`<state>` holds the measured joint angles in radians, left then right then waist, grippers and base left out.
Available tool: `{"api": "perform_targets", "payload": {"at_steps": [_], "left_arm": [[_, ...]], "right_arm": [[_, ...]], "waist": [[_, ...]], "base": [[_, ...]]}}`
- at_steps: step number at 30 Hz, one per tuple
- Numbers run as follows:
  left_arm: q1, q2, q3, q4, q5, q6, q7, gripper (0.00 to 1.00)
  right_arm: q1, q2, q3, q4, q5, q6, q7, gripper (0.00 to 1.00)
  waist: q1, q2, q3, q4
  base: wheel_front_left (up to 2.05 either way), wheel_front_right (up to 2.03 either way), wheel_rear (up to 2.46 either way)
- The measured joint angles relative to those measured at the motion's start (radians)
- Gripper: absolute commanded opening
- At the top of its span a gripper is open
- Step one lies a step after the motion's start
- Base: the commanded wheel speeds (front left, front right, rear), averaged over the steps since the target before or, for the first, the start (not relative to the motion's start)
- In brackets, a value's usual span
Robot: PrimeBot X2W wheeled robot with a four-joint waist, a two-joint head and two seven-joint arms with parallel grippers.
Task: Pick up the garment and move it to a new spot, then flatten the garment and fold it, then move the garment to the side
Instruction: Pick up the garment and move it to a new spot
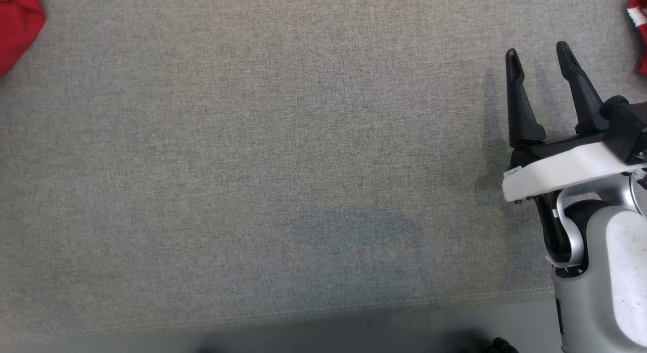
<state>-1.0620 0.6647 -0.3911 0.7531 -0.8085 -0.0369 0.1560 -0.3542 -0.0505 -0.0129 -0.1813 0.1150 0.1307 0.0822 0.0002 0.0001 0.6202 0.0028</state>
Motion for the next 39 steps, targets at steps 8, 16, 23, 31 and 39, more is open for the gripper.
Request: {"api": "perform_targets", "payload": {"at_steps": [8, 16, 23, 31, 39], "left_arm": [[-0.042, -0.043, -0.016, 0.106, 0.01, 0.012, -0.032, 1.0], [-0.071, -0.072, -0.031, 0.16, 0.012, -0.017, -0.062, 0.0], [-0.085, -0.081, -0.058, 0.202, 0.022, -0.051, -0.087, 0.0], [-0.117, -0.105, -0.091, 0.168, 0.016, -0.083, -0.096, 0.0], [-0.132, -0.147, -0.191, -0.012, -0.037, -0.091, -0.063, 0.0]], "right_arm": [[-0.006, -0.005, 0.005, -0.023, -0.003, 0.0, 0.018, 1.0], [-0.006, -0.008, -0.002, -0.021, -0.004, 0.0, 0.015, 1.0], [-0.01, -0.005, -0.002, 0.012, 0.006, 0.0, -0.005, 1.0], [-0.005, -0.002, -0.012, 0.057, 0.016, 0.0, -0.033, 1.0], [0.022, -0.001, -0.017, 0.107, 0.035, 0.0, -0.06, 1.0]], "waist": [[0.0, 0.0, 0.033, -0.002], [-0.0001, 0.0, 0.027, -0.008], [-0.0001, 0.0, 0.001, -0.017], [-0.0002, 0.0, -0.061, -0.017], [-0.0002, 0.0, -0.154, -0.014]], "base": [[0.0, 0.0, 0.0], [0.0, 0.0, 0.0], [0.0, 0.0, 0.0], [0.0, 0.0, 0.0], [0.0, 0.0, 0.0]]}}
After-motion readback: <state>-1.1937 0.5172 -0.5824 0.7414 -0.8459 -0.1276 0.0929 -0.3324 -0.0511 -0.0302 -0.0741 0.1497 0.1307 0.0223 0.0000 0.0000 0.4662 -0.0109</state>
